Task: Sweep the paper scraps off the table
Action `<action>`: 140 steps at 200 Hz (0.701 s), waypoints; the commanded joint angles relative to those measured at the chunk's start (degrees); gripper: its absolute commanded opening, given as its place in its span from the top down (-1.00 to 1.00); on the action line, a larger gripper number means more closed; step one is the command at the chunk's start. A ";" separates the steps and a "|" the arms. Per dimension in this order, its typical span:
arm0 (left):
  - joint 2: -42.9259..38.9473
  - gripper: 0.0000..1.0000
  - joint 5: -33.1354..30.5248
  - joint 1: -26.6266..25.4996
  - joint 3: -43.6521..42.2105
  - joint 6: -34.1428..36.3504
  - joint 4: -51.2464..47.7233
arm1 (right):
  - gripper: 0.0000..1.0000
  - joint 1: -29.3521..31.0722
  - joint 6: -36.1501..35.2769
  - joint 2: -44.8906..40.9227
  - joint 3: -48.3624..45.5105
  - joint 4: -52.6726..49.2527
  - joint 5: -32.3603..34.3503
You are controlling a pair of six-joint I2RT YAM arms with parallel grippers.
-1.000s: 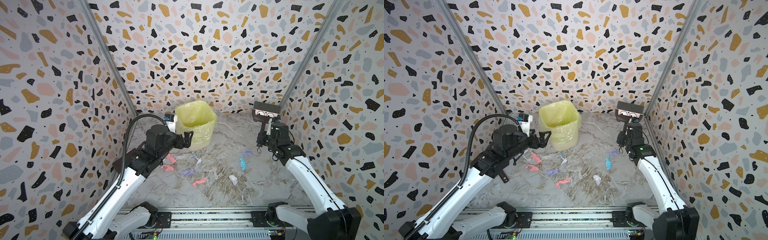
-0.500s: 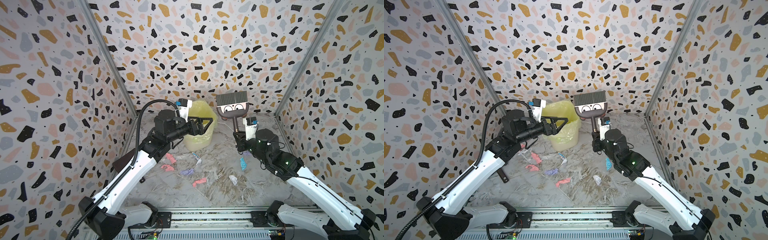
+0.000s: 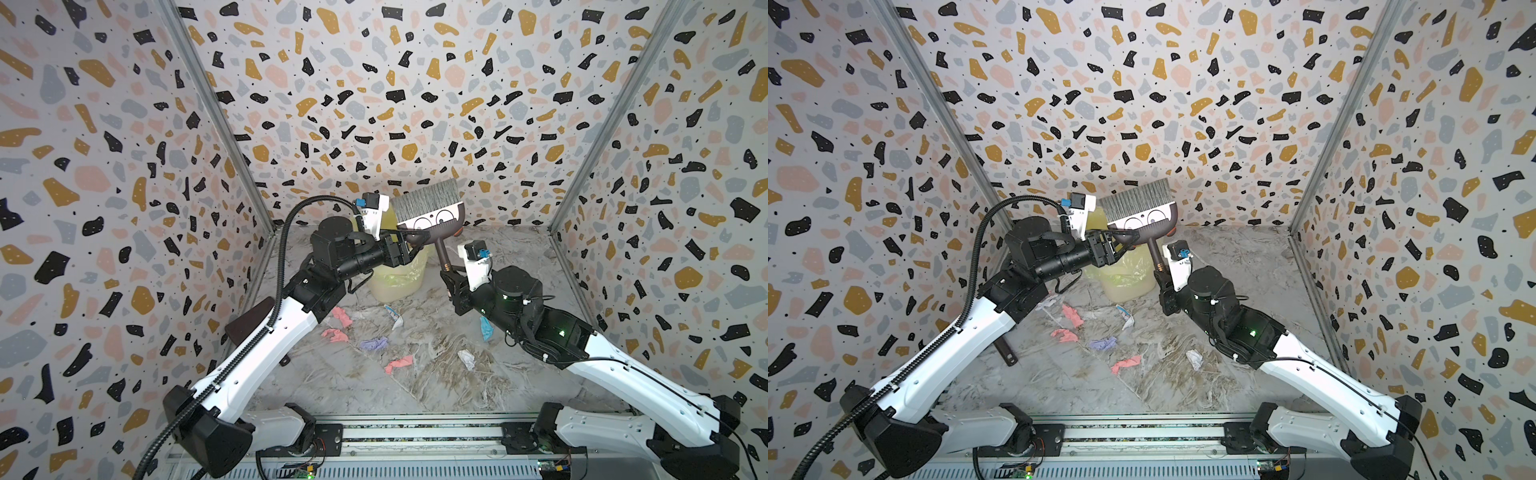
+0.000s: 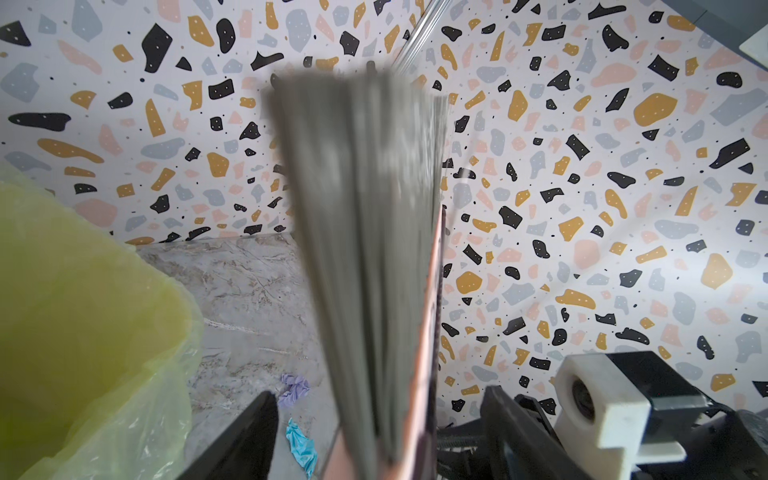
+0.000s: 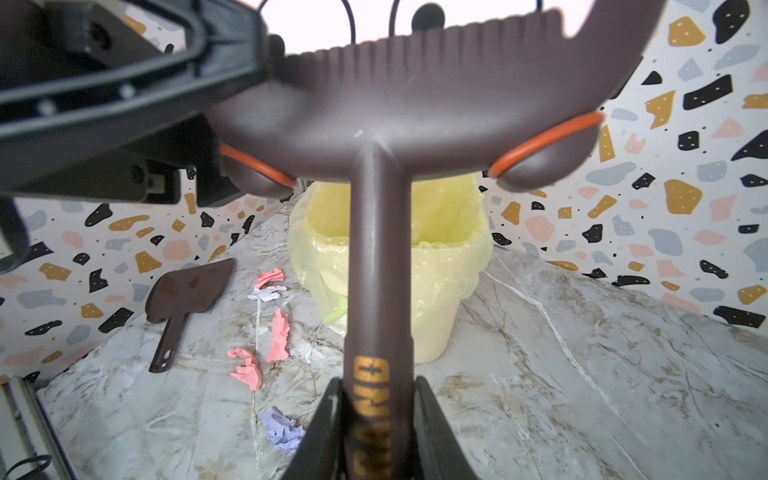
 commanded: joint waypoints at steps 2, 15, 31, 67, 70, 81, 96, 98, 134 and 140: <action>0.07 -0.31 0.50 -0.22 1.89 -1.56 4.92 | 1.00 1.30 -2.01 -0.57 3.26 2.45 1.16; 0.09 -0.07 0.45 -0.22 1.52 -2.10 5.59 | 1.00 1.96 -2.45 -0.59 3.42 2.22 1.32; 0.09 0.24 0.27 -0.22 1.44 -2.34 5.90 | 1.00 2.26 -2.62 -0.58 3.46 1.81 1.55; -1.01 1.00 -1.14 -0.24 -0.45 -4.28 8.30 | 0.74 2.19 -1.50 -1.03 3.20 1.51 2.69; -1.17 1.00 -1.32 -0.23 -0.83 -4.69 8.93 | 0.60 2.07 -1.35 -1.25 3.15 1.62 2.70; -1.85 1.00 -2.26 -0.22 -2.07 -5.97 10.85 | 0.13 1.60 -0.47 -2.10 2.59 2.28 1.61; -3.16 1.00 -3.33 -0.22 -5.07 -9.69 17.69 | -0.37 -0.57 2.04 -3.66 0.80 3.88 -3.12; -3.34 1.00 -3.51 -0.24 -5.49 -10.24 18.68 | -0.42 -1.13 2.51 -4.02 0.54 4.22 -4.27; -4.22 1.00 -6.14 -0.46 -9.23 -18.23 31.96 | -0.93 -11.63 14.51 -11.01 -10.86 17.83 -24.33; -4.22 1.00 -6.59 -0.72 -9.72 -19.18 34.05 | -0.96 -13.15 16.60 -11.93 -12.87 20.76 -26.54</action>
